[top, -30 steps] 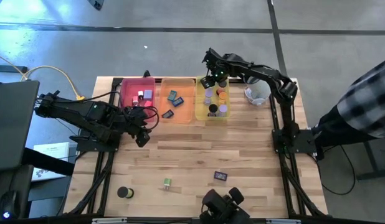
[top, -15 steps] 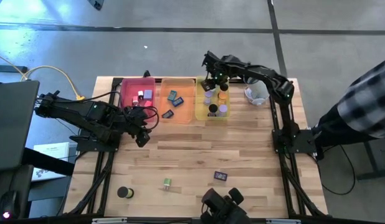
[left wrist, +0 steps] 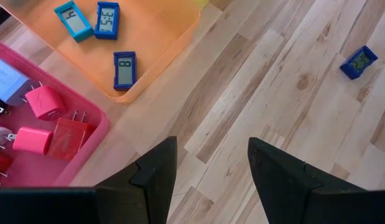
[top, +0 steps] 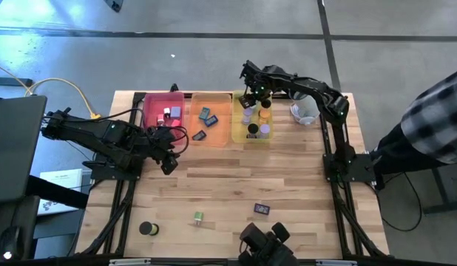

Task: Pick & Place Office items
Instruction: Put the light green hourglass into the yellow bin, then put the green charger adapter into the red bin

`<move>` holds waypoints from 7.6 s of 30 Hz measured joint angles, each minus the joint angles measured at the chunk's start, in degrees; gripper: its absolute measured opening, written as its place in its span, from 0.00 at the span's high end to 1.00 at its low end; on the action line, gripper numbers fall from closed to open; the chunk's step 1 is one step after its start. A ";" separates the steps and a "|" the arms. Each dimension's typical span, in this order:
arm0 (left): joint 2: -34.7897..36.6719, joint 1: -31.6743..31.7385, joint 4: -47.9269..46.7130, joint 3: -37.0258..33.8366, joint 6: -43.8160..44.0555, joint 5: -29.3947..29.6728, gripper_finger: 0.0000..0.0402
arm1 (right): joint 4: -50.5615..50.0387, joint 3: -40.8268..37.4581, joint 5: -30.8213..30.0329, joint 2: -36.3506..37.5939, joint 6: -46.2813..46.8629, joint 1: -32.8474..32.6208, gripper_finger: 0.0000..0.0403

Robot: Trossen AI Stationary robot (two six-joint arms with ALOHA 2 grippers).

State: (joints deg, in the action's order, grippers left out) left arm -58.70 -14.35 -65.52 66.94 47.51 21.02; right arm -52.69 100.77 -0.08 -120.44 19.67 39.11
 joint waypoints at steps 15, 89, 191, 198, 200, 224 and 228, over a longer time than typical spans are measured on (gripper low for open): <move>0.00 0.00 0.00 0.00 0.02 0.00 0.53 | 0.24 0.00 0.75 0.02 0.61 -0.11 0.43; -12.11 -3.11 -1.81 0.02 21.86 -11.91 0.50 | -17.90 -9.20 -37.97 45.05 40.31 -63.48 0.34; -40.74 -16.92 27.58 -0.04 59.42 -22.71 0.18 | -1.05 -15.23 -36.71 39.69 21.86 -73.70 0.34; -45.12 -16.83 29.99 0.02 62.47 -22.40 0.18 | -1.16 -15.23 -33.83 39.69 18.19 -73.75 0.34; -46.18 -16.56 30.26 0.09 62.47 -22.78 0.18 | -1.29 -15.23 -33.85 39.69 17.98 -73.72 0.34; -46.81 -16.32 29.19 -0.02 62.47 -26.84 0.70 | -5.67 -15.23 -33.07 39.69 17.28 -75.17 0.34; -44.17 -16.41 29.91 0.58 61.43 -26.22 0.70 | -5.75 -15.23 -33.36 39.69 17.00 -75.12 0.34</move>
State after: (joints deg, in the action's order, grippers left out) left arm -102.87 -30.76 -35.60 67.52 108.93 -5.21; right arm -58.43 85.54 -33.44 -80.75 36.67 -36.01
